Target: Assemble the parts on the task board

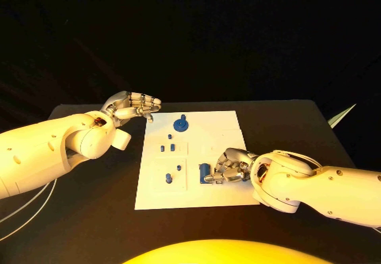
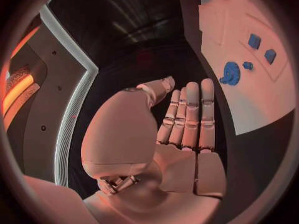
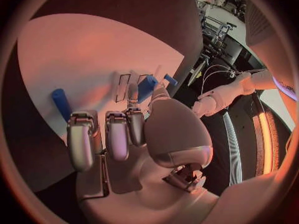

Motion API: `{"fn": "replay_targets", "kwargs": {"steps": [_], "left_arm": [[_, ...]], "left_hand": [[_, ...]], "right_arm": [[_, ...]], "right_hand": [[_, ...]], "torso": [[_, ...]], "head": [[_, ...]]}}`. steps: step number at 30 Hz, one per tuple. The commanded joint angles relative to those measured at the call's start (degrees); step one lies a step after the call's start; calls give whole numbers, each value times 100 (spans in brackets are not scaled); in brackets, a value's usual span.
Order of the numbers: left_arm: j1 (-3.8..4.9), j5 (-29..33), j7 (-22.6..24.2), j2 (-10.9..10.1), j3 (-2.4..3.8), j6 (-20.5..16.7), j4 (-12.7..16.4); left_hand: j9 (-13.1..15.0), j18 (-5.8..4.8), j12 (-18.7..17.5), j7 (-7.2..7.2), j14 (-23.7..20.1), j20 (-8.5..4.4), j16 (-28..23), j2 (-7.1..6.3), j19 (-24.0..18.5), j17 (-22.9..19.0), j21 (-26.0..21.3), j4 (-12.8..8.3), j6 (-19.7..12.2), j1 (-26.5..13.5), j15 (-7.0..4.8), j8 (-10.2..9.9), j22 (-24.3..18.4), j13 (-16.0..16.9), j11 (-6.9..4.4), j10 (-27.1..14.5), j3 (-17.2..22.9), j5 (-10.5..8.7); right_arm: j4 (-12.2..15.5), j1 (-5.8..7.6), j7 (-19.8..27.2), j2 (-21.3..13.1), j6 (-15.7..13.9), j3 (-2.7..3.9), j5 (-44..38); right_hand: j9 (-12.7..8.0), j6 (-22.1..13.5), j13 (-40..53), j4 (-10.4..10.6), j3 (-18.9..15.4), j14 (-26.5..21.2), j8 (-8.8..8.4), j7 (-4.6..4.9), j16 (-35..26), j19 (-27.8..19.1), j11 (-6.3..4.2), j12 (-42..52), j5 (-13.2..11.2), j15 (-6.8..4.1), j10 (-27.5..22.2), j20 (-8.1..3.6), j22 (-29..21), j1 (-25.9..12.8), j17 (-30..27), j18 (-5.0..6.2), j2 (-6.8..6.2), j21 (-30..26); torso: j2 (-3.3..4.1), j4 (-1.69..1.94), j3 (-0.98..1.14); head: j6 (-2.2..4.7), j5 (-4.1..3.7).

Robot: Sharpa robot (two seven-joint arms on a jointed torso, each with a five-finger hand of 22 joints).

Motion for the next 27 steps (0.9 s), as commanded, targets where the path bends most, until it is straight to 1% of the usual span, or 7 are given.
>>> {"fn": "replay_targets", "kwargs": {"steps": [1,6,9,11,14,23,27], "left_arm": [[0,-3,8,6,4,10,6],[0,-3,8,4,4,9,6],[0,-3,8,4,4,12,6],[0,-3,7,4,4,14,6],[0,-3,6,4,4,14,4],[-1,-3,5,-1,4,11,0],[-1,-4,7,2,4,11,-2]], "left_hand": [[-8,34,70,61,-50,-14,-68,36,15,-56,-77,16,-11,-7,25,49,-73,-44,32,-95,-146,121],[-8,33,73,62,-50,-14,-71,41,16,-60,-79,18,-11,-7,26,50,-74,-46,34,-101,-147,121],[-8,33,73,62,-50,-14,-71,41,16,-60,-79,18,-11,-7,26,50,-74,-46,34,-101,-147,121],[-8,33,73,62,-50,-14,-71,41,16,-60,-79,18,-11,-7,26,50,-74,-46,34,-101,-147,121],[-8,33,75,63,-49,-14,-72,45,17,-62,-80,17,-11,-5,27,52,-75,-46,35,-103,-146,122],[-8,33,75,63,-49,-14,-72,45,17,-62,-80,17,-11,-5,27,52,-75,-46,35,-103,-146,122],[-8,33,75,63,-49,-14,-72,45,17,-62,-80,17,-11,-5,27,52,-75,-46,35,-103,-146,122]], "right_arm": [[-31,-12,-29,27,-26,-1,-35],[-87,-17,-72,38,-53,-1,-80],[-101,-18,-67,28,-12,-1,-89],[-98,-19,-53,19,18,-1,-93],[-84,-19,-25,4,62,-1,-91],[-46,-22,52,-19,136,-1,-35],[-27,-23,90,-51,87,-1,-21]], "right_hand": [[11,38,752,-18,245,572,63,-26,93,605,-82,12,81,-59,219,-60,1549,306,1290,-189,117,108],[0,49,761,1,300,572,52,-27,93,604,-83,21,83,-60,225,-61,1549,311,1291,-188,191,105],[-16,42,764,-38,395,573,31,-41,94,606,-94,20,87,-68,227,-67,1550,441,1294,-189,198,109],[-40,29,767,-130,554,572,-3,-62,93,605,-114,16,98,-85,226,-80,1550,712,1292,-189,117,106],[-74,54,769,-141,677,574,-38,-61,97,609,-116,6,85,-88,224,-87,1555,907,1303,-192,-93,120],[-116,112,775,2,769,574,-73,-38,96,608,-96,1,74,-75,226,-79,1554,891,1304,-191,-430,118],[-128,131,771,20,819,573,-81,-27,94,604,-86,-13,74,-66,223,-72,1550,783,1299,-188,-521,102]], "torso": [[0,0,0],[0,-7,-2],[-2,-6,-3],[0,-4,1],[-1,-4,3],[1,-7,0],[0,-8,-1]], "head": [[-11,3],[-12,0],[-14,1],[-12,1],[-18,8],[-27,10],[-29,8]]}}
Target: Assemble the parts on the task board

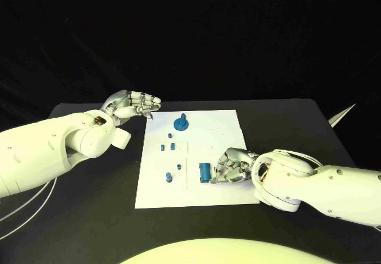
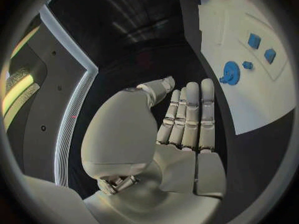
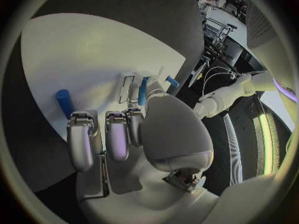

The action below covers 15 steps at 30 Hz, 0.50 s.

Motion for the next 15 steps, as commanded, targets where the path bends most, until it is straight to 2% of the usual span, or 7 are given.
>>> {"fn": "replay_targets", "kwargs": {"steps": [1,5,7,10,12,15], "left_arm": [[-1,-2,9,8,4,11,4],[-1,-2,20,11,4,10,4],[-1,-1,36,12,4,5,4],[-2,5,64,10,3,-3,10],[-3,14,87,3,3,-8,22],[-5,27,117,-7,3,-16,43]], "left_hand": [[-8,34,75,63,-49,-14,-72,45,17,-60,-80,17,-11,-5,27,52,-73,-46,35,-103,-146,122],[-8,34,75,63,-49,-14,-72,45,17,-60,-80,17,-11,-5,27,52,-73,-46,35,-103,-146,122],[-8,34,75,63,-49,-14,-72,45,17,-60,-80,17,-11,-5,27,52,-73,-46,35,-103,-146,122],[-8,34,75,63,-49,-14,-72,45,17,-60,-80,17,-11,-5,27,52,-73,-46,35,-103,-146,122],[-8,33,82,64,-49,-13,-74,47,19,-66,-83,17,-11,-4,27,54,-75,-48,36,-107,-150,121],[-9,30,89,65,-47,-10,-73,43,17,-68,-88,28,-15,-21,30,54,-77,-47,37,-103,-161,118]], "right_arm": [[30,-5,58,-45,-50,-1,8],[95,-2,238,-185,-253,0,83],[139,8,408,-298,-431,1,146],[198,38,672,-479,-664,3,187],[241,70,839,-635,-808,4,132],[289,121,959,-889,-918,6,-68]], "right_hand": [[-31,77,638,41,194,572,-82,-10,91,603,-84,-102,75,-64,221,-68,1549,-15,1296,-187,-156,96],[-42,54,607,36,247,566,-102,0,78,586,-77,-160,78,-57,197,-64,1530,-43,1269,-173,-201,31],[-94,-89,569,26,464,553,-230,75,48,551,-11,-245,79,-6,147,-28,1494,-39,1212,-147,-317,-102],[-116,-148,522,22,602,543,-294,114,24,526,21,-340,78,20,95,-3,1468,4,1168,-128,-383,-197],[-152,-234,523,15,724,541,-389,161,18,523,56,-346,78,50,86,22,1465,43,1159,-126,-432,-210],[-172,-251,511,4,818,541,-441,181,17,520,74,-372,76,67,71,38,1462,101,1159,-124,-485,-222]], "torso": [[-2,-4,-2],[-7,-9,-2],[-11,-10,-3],[-13,-14,-2],[-10,-21,3],[-9,-27,2]], "head": [[1,-5],[6,-7],[4,-18],[21,-27],[36,-72],[56,-128]]}}
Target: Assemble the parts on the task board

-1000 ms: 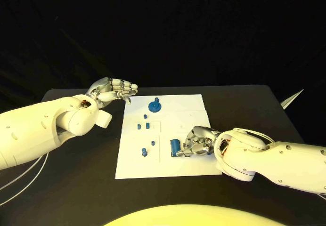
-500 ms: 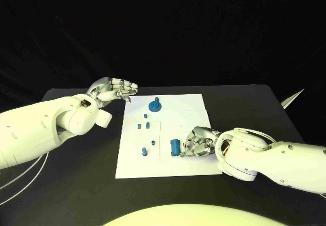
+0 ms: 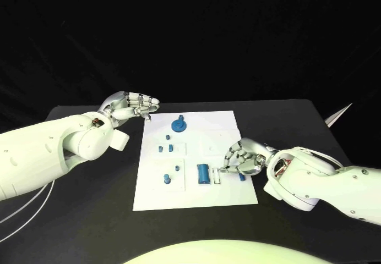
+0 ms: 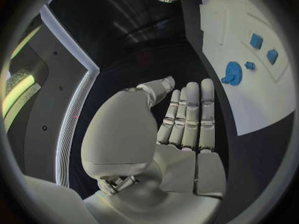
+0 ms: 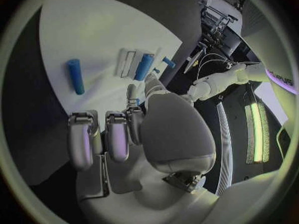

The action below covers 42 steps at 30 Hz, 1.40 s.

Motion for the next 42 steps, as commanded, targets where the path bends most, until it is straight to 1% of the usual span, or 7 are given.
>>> {"fn": "replay_targets", "kwargs": {"steps": [1,7,14,18,22,30,42], "left_arm": [[-4,20,51,-5,3,-8,38],[-8,31,81,-12,3,-18,64],[-13,34,84,-4,3,-6,68],[-16,34,76,-5,3,2,66],[-17,34,68,-9,3,9,67],[-19,33,56,-30,3,10,77],[-19,23,14,-49,3,20,65]], "left_hand": [[-9,30,89,65,-47,-10,-73,43,17,-65,-88,28,-15,-20,30,54,-76,-47,-3,-61,-161,118],[-9,30,89,65,-47,-10,-73,43,17,-65,-88,28,-15,-20,30,54,-76,-47,-3,-61,-161,118],[-9,29,98,62,-45,-6,-71,44,15,-68,-95,37,-18,-33,31,55,-80,-47,-5,-58,-168,117],[-9,29,98,62,-45,-6,-71,44,15,-68,-95,37,-18,-33,31,55,-80,-47,-5,-58,-168,117],[-9,29,98,62,-45,-6,-71,44,15,-68,-95,37,-18,-33,31,55,-80,-47,-5,-58,-168,117],[-9,30,101,60,-45,-6,-70,46,14,-69,-98,38,-18,-32,30,56,-81,-47,-6,-59,-169,118],[-9,31,104,58,-44,-6,-69,48,15,-71,-101,36,-17,-28,29,58,-83,-48,-7,-62,-169,120]], "right_arm": [[51,38,119,-222,-104,1,-237],[46,70,12,-630,-33,-2,-700],[-21,28,-376,-767,234,-12,-942],[-62,-23,-569,-747,325,-17,-909],[-107,-81,-694,-673,365,-22,-884],[-183,-244,-772,-474,301,-25,-825],[-187,-289,-772,-336,204,-25,-750]], "right_hand": [[-54,-93,663,26,235,493,-153,21,19,520,49,-98,75,23,29,41,1462,70,1158,-124,-139,-117],[-80,-111,638,40,306,493,-217,49,19,521,73,-147,72,43,4,59,1463,62,1162,-125,-184,-115],[-95,-45,624,60,378,489,-260,57,10,518,88,-175,69,60,-7,81,1459,-122,1146,-122,-218,-132],[-104,-14,623,63,436,490,-298,57,12,526,88,-176,67,62,-2,87,1467,-288,1152,-127,-217,-104],[-101,28,631,66,475,493,-313,50,16,530,84,-161,67,59,9,88,1470,-431,1163,-129,-231,-93],[-95,56,632,67,507,492,-332,44,12,528,79,-161,66,56,13,86,1468,-591,1156,-127,-253,-104],[-76,109,649,67,548,497,-326,27,21,535,67,-130,68,48,31,81,1474,-750,1176,-132,-246,-80]], "torso": [[-1,-13,1],[4,-16,11],[5,-13,14],[9,-3,15],[7,3,6],[14,-3,10],[4,-6,9]], "head": [[27,-62],[51,-136],[54,-165],[48,-176],[45,-176],[31,-141],[-10,-121]]}}
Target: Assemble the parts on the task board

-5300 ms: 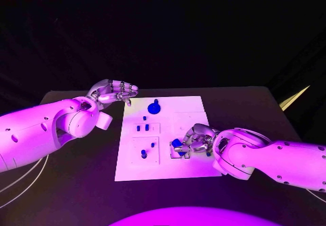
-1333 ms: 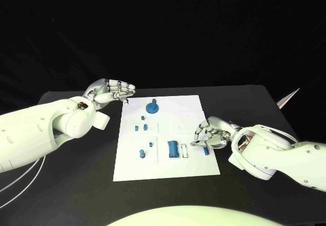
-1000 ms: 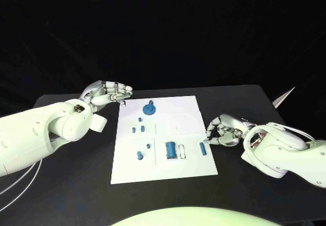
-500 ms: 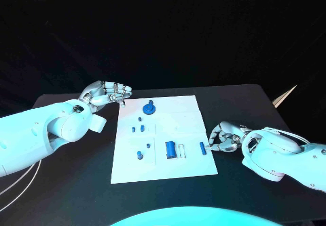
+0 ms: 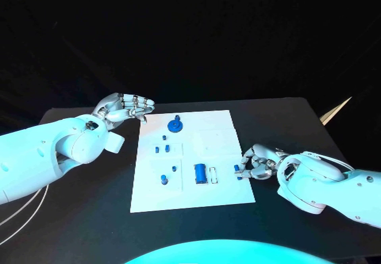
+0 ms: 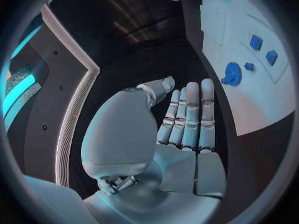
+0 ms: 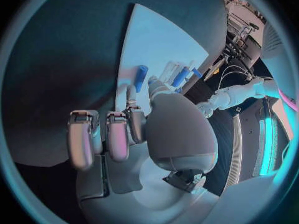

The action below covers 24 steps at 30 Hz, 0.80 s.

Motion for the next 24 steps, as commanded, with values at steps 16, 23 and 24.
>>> {"fn": "replay_targets", "kwargs": {"steps": [16,23,24], "left_arm": [[-1,-5,-32,-13,4,36,17],[-1,-5,-39,-24,4,51,22],[-1,-5,-40,-25,4,52,23]], "left_hand": [[-9,31,67,58,-7,-6,-69,48,15,-68,-101,36,-17,-28,-8,58,-79,-48,-7,-62,-169,120],[-9,31,67,58,-7,-6,-69,48,15,-68,-101,36,-17,-28,-8,58,-79,-48,-7,-62,-169,120],[-9,31,67,58,-7,-6,-69,48,15,-68,-101,36,-17,-28,-8,58,-79,-48,-7,-62,-169,120]], "right_arm": [[-268,-106,-273,288,501,-1,-531],[-363,-180,-353,422,597,-2,-830],[-367,-188,-364,433,598,-2,-858]], "right_hand": [[22,99,702,-22,395,495,-53,-8,20,498,16,-19,72,24,3,24,1477,-128,1174,-133,-45,-8],[60,128,708,-73,596,499,-42,-34,27,505,-8,-14,71,3,7,3,1484,144,1191,-139,-118,16],[65,129,708,-86,632,499,-43,-37,28,505,-11,-15,71,0,7,0,1485,193,1194,-139,-130,19]], "torso": [[-6,2,-9],[-8,-1,-5],[-8,1,-5]], "head": [[-29,22],[-36,33],[-36,32]]}}
